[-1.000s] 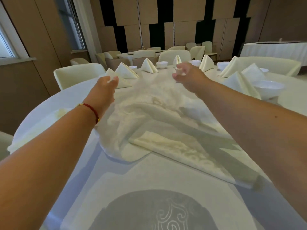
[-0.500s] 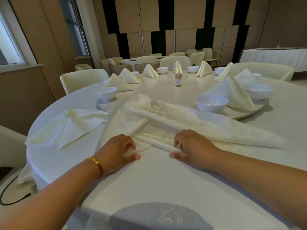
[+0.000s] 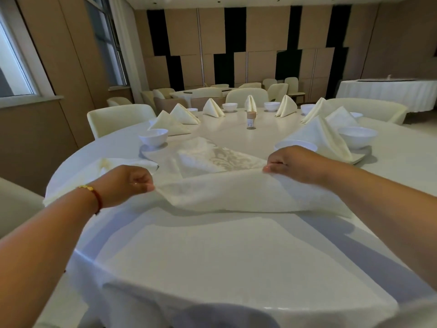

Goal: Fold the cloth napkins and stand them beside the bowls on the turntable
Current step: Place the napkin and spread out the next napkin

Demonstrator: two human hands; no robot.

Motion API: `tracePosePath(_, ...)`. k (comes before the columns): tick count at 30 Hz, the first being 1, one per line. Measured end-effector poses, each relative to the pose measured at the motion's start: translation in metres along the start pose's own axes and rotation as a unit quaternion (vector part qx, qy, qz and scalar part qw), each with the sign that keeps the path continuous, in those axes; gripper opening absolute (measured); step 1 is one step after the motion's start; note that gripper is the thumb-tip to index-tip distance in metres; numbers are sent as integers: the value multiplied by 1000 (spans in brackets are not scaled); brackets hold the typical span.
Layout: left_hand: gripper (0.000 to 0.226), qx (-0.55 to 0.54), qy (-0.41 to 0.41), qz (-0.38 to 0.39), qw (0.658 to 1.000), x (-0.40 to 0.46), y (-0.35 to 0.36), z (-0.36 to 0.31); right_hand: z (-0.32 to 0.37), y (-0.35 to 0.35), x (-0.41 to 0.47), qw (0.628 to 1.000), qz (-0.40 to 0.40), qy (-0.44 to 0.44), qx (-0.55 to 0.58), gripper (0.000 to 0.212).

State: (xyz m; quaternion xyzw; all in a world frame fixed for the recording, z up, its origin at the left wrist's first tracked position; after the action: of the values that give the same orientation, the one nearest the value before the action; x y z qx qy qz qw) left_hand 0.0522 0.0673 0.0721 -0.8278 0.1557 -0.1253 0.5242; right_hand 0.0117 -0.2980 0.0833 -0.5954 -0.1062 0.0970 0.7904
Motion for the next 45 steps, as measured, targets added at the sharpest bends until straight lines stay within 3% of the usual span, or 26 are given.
tracePosePath(3, 8, 9, 28, -32, 999, -4, 11, -18, 8, 9, 2, 996, -38, -13, -76, 24)
tracePosePath(6, 7, -49, 96, -62, 992, -14, 39, -55, 32, 25, -11, 980, -159, -82, -92, 22)
tracePosePath(8, 11, -59, 141, -27, 988, -19, 65, -78, 50, 43, -26, 966, -183, -171, -71, 21)
tracePosePath(10, 19, -45, 159, 33, 986, -20, 88, -91, 60, 62, -39, 962, -149, -225, -52, 28)
tracePosePath(13, 26, -35, 146, 93, 984, -15, 111, -95, 50, 81, -45, 981, -45, -187, -15, 33)
tracePosePath(15, 19, -46, 138, 70, 987, -11, 117, -94, 39, 87, -45, 987, -13, -162, -14, 34)
tracePosePath(19, 17, -50, 112, 62, 991, 0, 110, -97, 26, 79, -41, 992, -15, -119, 25, 29)
tracePosePath(22, 19, -146, 84, 74, 983, 9, 90, -103, 27, 51, -37, 990, 2, -62, 124, 35)
tracePosePath(25, 19, -185, 47, 86, 978, 19, 80, -104, 32, 24, -35, 993, -84, -34, 74, 29)
tracePosePath(28, 22, -154, 12, 119, 981, 26, 88, -100, 43, 24, -43, 978, -156, -105, 92, 21)
tracePosePath(31, 29, -139, -6, 135, 981, 31, 99, -94, 47, 50, -51, 976, -74, -179, 101, 25)
tracePosePath(34, 31, -109, -5, 135, 985, 33, 103, -95, 35, 76, -43, 984, -28, -177, 2, 36)
tracePosePath(36, 30, -86, 2, 109, 990, 34, 101, -97, 28, 84, -36, 989, -24, -149, -4, 27)
tracePosePath(40, 19, -111, 82, 42, 990, 27, 89, -112, 24, 74, -26, 993, 17, -90, 78, 24)
tracePosePath(42, 20, -163, 114, 61, 978, 16, 88, -121, 27, 60, -25, 988, 26, -76, 134, 32)
tracePosePath(45, 19, -133, 124, 77, 980, 9, 95, -125, 28, 46, -25, 978, 20, -36, 206, 42)
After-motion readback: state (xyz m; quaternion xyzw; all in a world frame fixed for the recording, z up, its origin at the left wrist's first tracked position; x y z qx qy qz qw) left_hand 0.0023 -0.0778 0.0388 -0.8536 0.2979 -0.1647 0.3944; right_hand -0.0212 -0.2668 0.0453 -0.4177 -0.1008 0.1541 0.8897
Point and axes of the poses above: each hand's wrist, its own x-axis towards the middle knuckle, its own y-axis out of the palm, z = x × y, the point moved 3 cm from there along x, towards the middle knuckle, and after that the axes turned 8 degrees about z, right-handed, at the moved point
